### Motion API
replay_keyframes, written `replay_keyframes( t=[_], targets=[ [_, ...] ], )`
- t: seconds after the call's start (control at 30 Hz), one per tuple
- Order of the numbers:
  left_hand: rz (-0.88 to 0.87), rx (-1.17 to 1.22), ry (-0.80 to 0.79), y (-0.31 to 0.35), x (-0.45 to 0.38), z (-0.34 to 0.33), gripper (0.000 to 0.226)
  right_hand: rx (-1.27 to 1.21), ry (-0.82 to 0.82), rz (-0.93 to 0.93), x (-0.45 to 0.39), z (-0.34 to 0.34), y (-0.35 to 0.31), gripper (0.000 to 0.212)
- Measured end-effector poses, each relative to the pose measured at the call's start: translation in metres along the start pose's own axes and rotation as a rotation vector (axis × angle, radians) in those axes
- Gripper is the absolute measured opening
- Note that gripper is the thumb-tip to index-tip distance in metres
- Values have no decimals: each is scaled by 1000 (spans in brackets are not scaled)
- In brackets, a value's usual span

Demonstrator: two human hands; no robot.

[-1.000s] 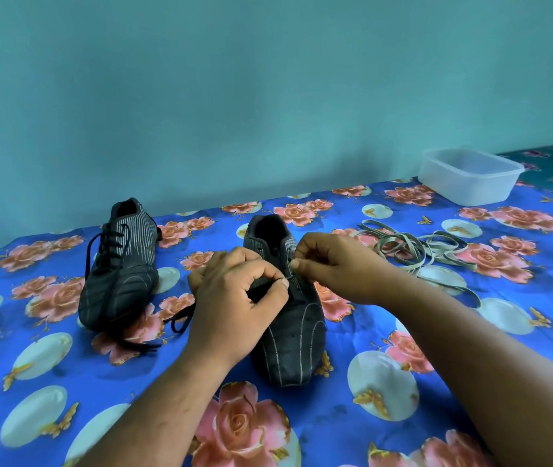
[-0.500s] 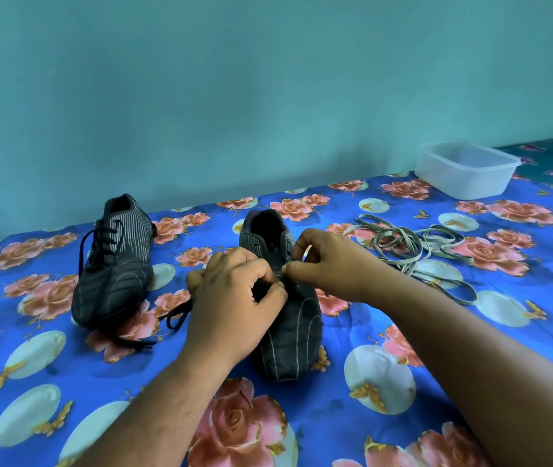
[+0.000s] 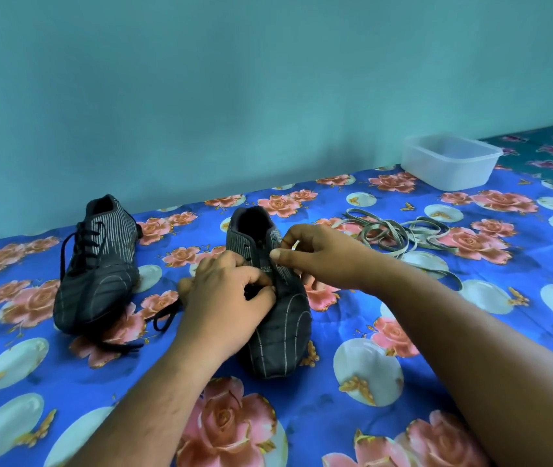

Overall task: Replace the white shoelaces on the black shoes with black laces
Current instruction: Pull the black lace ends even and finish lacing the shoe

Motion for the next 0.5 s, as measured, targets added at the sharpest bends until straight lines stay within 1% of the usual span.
replay_keyframes(
  t=[0.07, 0.17, 0.23, 0.3, 0.43, 0.5],
  targets=[
    [-4, -21, -27, 0, -1, 0, 16, -83, -57, -10, 0, 3, 7, 22],
    [1, -16, -30, -2, -2, -1, 18, -78, -108, 14, 0, 11, 14, 8],
    [11, 19, -21, -3, 0, -2, 19, -75, -141, 47, 2, 16, 13, 10],
    [30, 43, -13, -2, 0, -3, 11, -67, -160, 70, 4, 18, 11, 14],
    [46, 10, -7, -2, 0, -5, 19, -56, -153, 87, 5, 17, 8, 20],
    [60, 41, 8, -3, 0, -6, 23, -43, -150, 83, 5, 16, 8, 19]
  ],
)
Point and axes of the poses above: each hand's wrist, its own x-axis away from the middle knuckle, its own z-axis out of the back of the hand, y = z × x, the point moved 4 cm from there along -x, towards the middle knuckle, and after that the axes turned 11 degrees about x, right-handed, at the moved point
